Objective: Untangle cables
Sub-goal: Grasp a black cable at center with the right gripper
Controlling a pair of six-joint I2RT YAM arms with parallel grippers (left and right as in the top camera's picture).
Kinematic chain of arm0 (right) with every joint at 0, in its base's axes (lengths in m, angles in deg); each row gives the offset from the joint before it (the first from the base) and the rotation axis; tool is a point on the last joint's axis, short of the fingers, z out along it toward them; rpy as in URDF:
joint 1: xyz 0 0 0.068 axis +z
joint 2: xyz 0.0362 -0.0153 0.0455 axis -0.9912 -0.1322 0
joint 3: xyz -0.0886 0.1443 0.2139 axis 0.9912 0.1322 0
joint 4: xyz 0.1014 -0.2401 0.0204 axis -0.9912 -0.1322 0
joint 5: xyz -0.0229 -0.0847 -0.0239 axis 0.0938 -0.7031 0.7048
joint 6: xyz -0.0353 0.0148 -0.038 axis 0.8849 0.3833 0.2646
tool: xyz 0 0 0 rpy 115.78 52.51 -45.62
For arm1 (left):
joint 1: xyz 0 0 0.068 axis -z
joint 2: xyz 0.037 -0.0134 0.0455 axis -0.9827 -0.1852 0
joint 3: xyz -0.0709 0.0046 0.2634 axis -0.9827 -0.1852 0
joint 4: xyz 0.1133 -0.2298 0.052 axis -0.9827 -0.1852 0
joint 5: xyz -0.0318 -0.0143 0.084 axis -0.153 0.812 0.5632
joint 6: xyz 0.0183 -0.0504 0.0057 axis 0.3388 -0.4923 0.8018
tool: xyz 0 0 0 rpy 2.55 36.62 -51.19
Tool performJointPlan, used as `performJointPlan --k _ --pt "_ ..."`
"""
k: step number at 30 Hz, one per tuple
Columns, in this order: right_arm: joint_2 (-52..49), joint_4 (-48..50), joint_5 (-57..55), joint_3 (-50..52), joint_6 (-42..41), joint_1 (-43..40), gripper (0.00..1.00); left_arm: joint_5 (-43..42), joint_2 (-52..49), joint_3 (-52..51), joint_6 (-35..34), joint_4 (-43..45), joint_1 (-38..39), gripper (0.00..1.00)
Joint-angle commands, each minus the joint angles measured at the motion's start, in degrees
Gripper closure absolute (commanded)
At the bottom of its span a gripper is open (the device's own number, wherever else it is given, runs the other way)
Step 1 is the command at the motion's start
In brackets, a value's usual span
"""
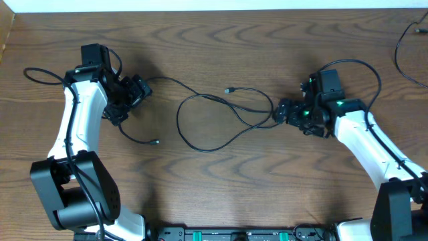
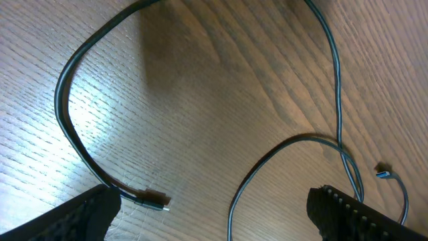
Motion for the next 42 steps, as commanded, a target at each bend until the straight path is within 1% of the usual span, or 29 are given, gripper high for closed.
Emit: performJointPlan --k 1,3,4,9,12,17,24,27,28,33,42 --pt "-1.86 1.25 -0.85 0.87 -6.78 2.47 0.01 0.39 -0.28 -0.11 -0.09 -0.17 0.02 0.06" --pt "-2.69 2.36 -0.85 1.33 -9.77 3.61 0.01 0.39 -0.28 -0.11 -0.09 -0.17 0.02 0.06" --pt "-3.91 3.39 -0.85 1.55 -12.63 4.79 0.01 0.39 -0.28 -0.11 -0.09 -0.17 0.02 0.06" --pt "-7.56 7.04 -1.07 1.55 -16.63 7.65 0.01 0.39 -0.28 -0.11 -0.09 -0.17 0.02 0.06" --pt "-9.77 9.77 -2.99 1.55 -18.8 9.62 0.04 0.39 -0.28 -0.11 -0.09 -0.17 0.02 0.06" --pt "-13.38 12.9 -3.82 1.55 -21.99 11.76 0.14 0.39 -0.28 -0.11 -0.09 -0.17 0.02 0.06" --pt "-18.6 17.35 -3.85 1.55 -25.51 14.25 0.32 0.39 -0.28 -0.11 -0.09 -0.17 0.02 0.06" --pt "-20.35 18.45 -4.24 1.55 -25.51 15.21 0.43 0.39 -0.28 -0.11 -0.09 -0.17 0.02 0.06" --pt "-20.83 18.69 -4.55 1.55 -25.49 15.43 0.5 0.39 -0.28 -0.11 -0.09 -0.17 0.02 0.06" --pt "-22.6 19.08 -6.12 1.55 -26.08 15.78 0.67 0.39 -0.28 -0.11 -0.09 -0.17 0.02 0.06" --pt "-22.93 19.71 -7.96 1.55 -26.34 15.89 0.77 0.39 -0.28 -0.11 -0.09 -0.17 0.02 0.06"
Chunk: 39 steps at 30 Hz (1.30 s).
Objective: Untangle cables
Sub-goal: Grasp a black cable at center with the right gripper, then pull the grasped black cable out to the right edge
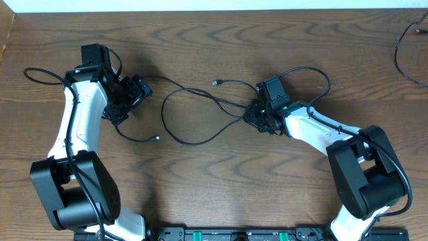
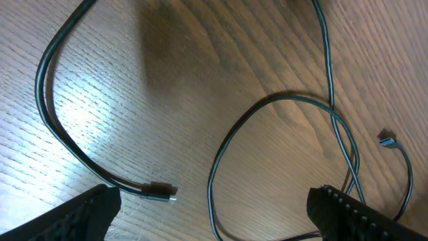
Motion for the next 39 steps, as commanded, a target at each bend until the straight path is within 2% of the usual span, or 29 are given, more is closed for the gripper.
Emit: performJointPlan --k 1,3,6,7,11,12,17,27,31,33,39 --pt "-5.38 -1.97 -5.22 3.39 -0.46 0.63 0.79 0.39 -0.28 -0.11 -0.09 -0.17 0.02 0.06" --pt "-5.38 -1.6 -5.55 3.39 -0.46 0.63 0.76 0.39 -0.28 -0.11 -0.09 -0.17 0.02 0.06" --pt "-5.38 -1.42 -6.25 3.39 -0.46 0.63 0.58 0.39 -0.28 -0.11 -0.09 -0.17 0.02 0.06" --pt "-5.38 -1.4 -6.43 3.39 -0.46 0.63 0.55 0.39 -0.28 -0.11 -0.09 -0.17 0.02 0.06" --pt "-5.38 -1.16 -7.06 3.39 -0.46 0.63 0.49 0.39 -0.28 -0.11 -0.09 -0.17 0.02 0.06" --pt "-5.38 -1.05 -7.3 3.39 -0.48 0.63 0.5 0.39 -0.28 -0.11 -0.09 -0.17 0.02 0.06" --pt "-5.38 -0.92 -8.48 3.39 -0.48 0.63 0.99 0.39 -0.28 -0.11 -0.09 -0.17 0.02 0.06" --pt "-4.87 -0.81 -8.48 3.37 -0.31 0.33 0.99 0.39 -0.28 -0.11 -0.09 -0.17 0.02 0.06" --pt "-1.49 -2.21 -9.03 3.37 3.87 -1.4 0.99 0.39 -0.28 -0.11 -0.09 -0.17 0.02 0.06" --pt "1.07 -4.66 -11.43 3.37 4.44 -2.49 0.99 0.39 -0.28 -0.11 -0.09 -0.17 0.02 0.06" --pt "12.11 -17.92 -27.85 3.37 6.51 -7.72 0.99 0.39 -0.28 -0.11 -0.09 -0.17 0.02 0.06"
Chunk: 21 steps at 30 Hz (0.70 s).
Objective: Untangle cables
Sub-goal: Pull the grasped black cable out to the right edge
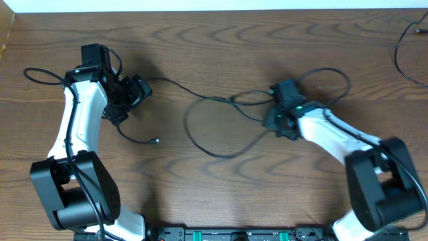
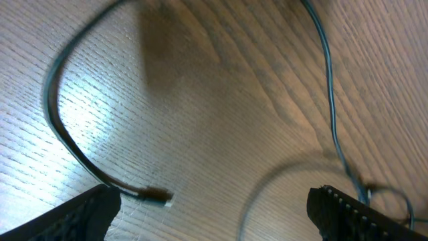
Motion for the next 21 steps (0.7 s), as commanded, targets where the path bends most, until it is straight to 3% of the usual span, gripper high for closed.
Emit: performJointPlan --k 1,9,21 --pt "6.21 -4.98 -15.67 0.72 2.03 -3.58 0.99 0.39 -0.28 -0.11 -0.07 -0.2 0.02 0.06" --pt "14.49 -15.58 -23.82 0.72 4.26 -13.97 0.99 0.39 -0.28 -0.11 -0.07 -0.2 0.02 0.06" --pt "15.21 -23.82 -39.85 0.72 7.5 -33.18 0.99 0.39 -0.28 -0.11 -0.07 -0.2 0.02 0.06"
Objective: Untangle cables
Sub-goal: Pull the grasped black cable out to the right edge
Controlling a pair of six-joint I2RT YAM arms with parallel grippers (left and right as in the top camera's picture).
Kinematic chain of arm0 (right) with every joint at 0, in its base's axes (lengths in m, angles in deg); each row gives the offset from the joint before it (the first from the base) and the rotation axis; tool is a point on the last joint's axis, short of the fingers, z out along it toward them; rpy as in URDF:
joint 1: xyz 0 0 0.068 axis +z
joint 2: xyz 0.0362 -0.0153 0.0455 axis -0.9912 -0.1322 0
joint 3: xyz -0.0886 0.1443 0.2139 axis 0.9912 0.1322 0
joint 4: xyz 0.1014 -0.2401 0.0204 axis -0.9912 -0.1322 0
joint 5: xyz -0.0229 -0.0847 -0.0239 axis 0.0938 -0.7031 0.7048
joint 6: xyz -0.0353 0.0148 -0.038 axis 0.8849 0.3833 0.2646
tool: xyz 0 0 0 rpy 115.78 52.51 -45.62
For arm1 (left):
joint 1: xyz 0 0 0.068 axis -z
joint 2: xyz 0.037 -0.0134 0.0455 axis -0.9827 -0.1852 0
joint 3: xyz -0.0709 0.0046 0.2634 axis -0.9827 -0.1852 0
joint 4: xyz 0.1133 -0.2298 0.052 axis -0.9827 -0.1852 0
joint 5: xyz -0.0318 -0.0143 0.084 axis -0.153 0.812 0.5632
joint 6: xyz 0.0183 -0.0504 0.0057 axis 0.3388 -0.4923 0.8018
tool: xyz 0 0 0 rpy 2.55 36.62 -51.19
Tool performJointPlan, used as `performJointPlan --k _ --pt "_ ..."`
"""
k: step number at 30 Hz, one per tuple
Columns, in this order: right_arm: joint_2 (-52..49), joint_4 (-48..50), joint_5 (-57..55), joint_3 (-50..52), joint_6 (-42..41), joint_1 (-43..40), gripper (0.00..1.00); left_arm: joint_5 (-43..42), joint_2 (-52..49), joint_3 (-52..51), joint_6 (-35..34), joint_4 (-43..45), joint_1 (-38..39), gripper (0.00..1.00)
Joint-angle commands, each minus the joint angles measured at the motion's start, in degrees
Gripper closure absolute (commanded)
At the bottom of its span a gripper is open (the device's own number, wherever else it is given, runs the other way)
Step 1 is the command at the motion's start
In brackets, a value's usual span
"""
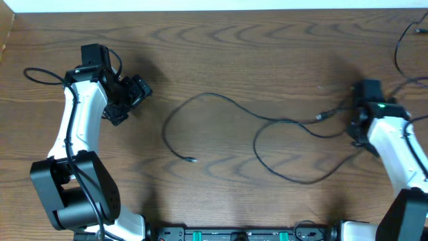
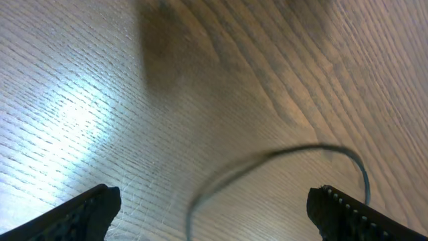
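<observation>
Thin black cables (image 1: 227, 104) lie strung across the middle of the wooden table (image 1: 267, 40). One plug end (image 1: 192, 159) lies left of centre and a small connector (image 1: 321, 116) shows near the right. A loop (image 1: 294, 177) sags toward the front. My right gripper (image 1: 356, 128) is at the far right, shut on the cable's right end. At the far left, my left gripper (image 1: 130, 95) stands wide open and holds nothing. In the left wrist view a blurred arc of cable (image 2: 287, 152) lies beyond my left gripper (image 2: 214, 204), touching neither finger.
Another black cable (image 1: 401, 50) curls at the table's back right corner. The left arm's own lead (image 1: 37, 72) loops out at the far left. The table's back edge (image 1: 200, 11) runs along the top.
My right gripper has gone from the table's centre to the far right with the cable. The tangle is drawn out into a long line. Its left plug end lies further right. The left arm has not moved.
The right gripper first held the cable right of a loose loop at mid-table. Then it was nearer the centre with the loops bunched, then slightly right again. Now it is at the far right and the loops are stretched out. The left gripper stayed open throughout.
</observation>
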Motion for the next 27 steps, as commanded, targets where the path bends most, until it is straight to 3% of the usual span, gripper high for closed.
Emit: performJointPlan --k 1,7,10,14,21,27 --pt "0.76 0.37 -9.01 0.13 1.84 -6.05 0.99 0.39 -0.28 -0.11 -0.09 -0.17 0.02 0.06" --pt "0.76 5.4 -6.88 0.13 4.63 -18.69 0.99 0.39 -0.28 -0.11 -0.09 -0.17 0.02 0.06" --pt "0.76 5.9 2.23 0.13 6.34 -23.02 0.99 0.39 -0.28 -0.11 -0.09 -0.17 0.02 0.06" --pt "0.76 8.04 14.91 0.13 15.54 -24.81 0.98 0.39 -0.28 -0.11 -0.09 -0.17 0.02 0.06" --pt "0.96 13.35 32.3 0.13 34.03 -22.67 0.83 0.39 -0.28 -0.11 -0.09 -0.17 0.02 0.06" --pt "2.6 15.8 41.4 0.13 44.48 -18.32 0.52 0.39 -0.28 -0.11 -0.09 -0.17 0.02 0.06"
